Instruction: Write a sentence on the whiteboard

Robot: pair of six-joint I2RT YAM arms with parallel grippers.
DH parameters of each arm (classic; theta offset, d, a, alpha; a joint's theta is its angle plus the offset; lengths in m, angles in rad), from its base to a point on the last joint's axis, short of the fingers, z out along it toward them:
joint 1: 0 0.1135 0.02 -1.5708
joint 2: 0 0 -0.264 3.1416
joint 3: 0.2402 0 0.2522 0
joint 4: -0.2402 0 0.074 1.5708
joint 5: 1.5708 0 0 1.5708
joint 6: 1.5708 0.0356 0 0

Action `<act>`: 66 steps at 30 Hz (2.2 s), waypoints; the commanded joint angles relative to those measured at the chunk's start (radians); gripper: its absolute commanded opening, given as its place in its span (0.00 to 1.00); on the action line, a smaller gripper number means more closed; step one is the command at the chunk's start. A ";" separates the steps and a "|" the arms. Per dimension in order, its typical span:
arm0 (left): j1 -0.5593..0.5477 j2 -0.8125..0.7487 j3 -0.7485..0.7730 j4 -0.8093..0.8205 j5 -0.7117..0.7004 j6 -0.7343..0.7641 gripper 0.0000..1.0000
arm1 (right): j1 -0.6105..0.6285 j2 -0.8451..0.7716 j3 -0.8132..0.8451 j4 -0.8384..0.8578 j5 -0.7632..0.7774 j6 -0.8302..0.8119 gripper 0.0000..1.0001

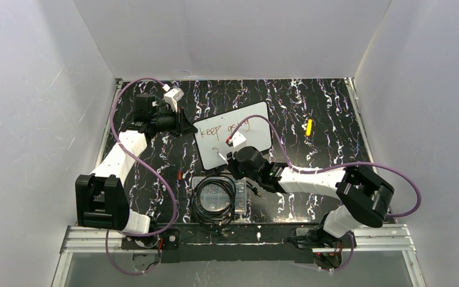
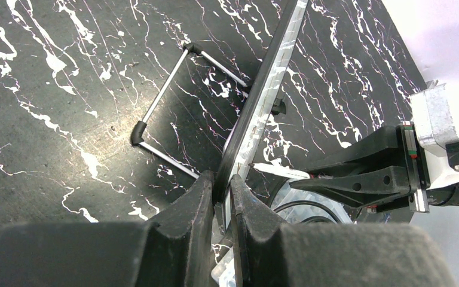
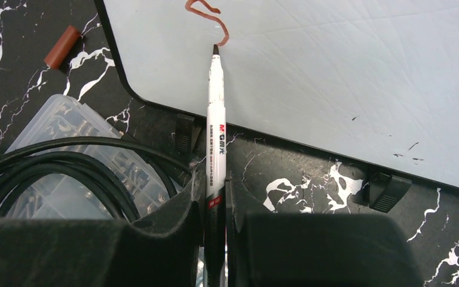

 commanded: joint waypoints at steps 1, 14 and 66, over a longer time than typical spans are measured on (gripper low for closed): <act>0.008 -0.031 0.035 0.016 0.009 0.004 0.00 | 0.008 0.000 0.024 0.012 -0.036 -0.039 0.01; 0.008 -0.031 0.036 0.017 0.011 0.004 0.00 | 0.017 -0.020 0.037 0.071 -0.051 -0.070 0.01; 0.008 -0.028 0.038 0.020 0.016 -0.001 0.00 | 0.007 -0.052 0.027 0.015 0.110 -0.030 0.01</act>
